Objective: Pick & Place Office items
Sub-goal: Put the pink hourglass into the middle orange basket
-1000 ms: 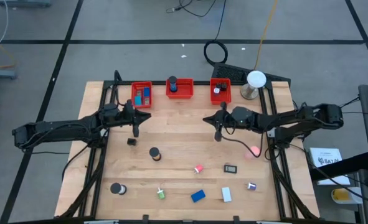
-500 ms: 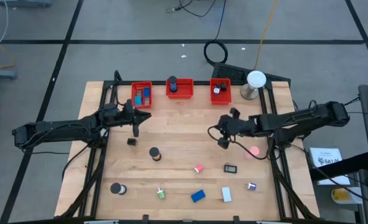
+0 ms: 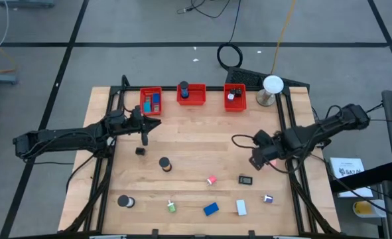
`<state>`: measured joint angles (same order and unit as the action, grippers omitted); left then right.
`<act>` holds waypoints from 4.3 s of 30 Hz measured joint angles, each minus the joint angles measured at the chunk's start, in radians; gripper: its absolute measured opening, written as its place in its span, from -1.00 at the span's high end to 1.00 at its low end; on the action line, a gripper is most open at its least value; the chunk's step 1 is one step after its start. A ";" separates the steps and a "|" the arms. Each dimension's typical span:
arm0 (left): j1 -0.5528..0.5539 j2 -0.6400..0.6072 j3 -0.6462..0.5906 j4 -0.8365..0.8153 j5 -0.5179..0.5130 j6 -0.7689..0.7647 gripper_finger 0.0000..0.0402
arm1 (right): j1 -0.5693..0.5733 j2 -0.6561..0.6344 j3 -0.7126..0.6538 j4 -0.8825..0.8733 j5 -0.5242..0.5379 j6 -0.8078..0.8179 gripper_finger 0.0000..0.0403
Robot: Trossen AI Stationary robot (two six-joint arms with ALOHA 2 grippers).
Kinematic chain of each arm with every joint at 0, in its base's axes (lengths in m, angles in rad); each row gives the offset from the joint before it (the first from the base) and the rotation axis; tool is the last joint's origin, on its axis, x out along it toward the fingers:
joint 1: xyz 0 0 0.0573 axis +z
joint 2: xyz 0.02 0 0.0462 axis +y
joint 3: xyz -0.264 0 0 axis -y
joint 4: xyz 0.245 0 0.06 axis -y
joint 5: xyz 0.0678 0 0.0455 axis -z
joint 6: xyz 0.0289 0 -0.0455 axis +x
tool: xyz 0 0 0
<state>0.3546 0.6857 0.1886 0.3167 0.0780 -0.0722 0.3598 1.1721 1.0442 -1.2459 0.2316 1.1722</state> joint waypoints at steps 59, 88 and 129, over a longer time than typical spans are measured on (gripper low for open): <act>0.000 0.000 0.000 0.004 -0.001 -0.061 0.77 | -0.454 0.420 0.279 0.296 -0.078 -0.740 0.07; -0.017 0.106 -0.168 0.568 0.002 -0.035 0.98 | -0.655 0.846 0.686 0.403 -0.201 -1.348 -0.02; -0.017 0.106 -0.168 0.567 -0.009 -0.037 0.81 | -0.626 0.420 -0.173 1.565 -0.102 -1.012 -0.65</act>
<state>0.3374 0.7918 0.0204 0.8839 0.0686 -0.1093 -0.2665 1.5925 0.8711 0.3191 0.1295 0.1604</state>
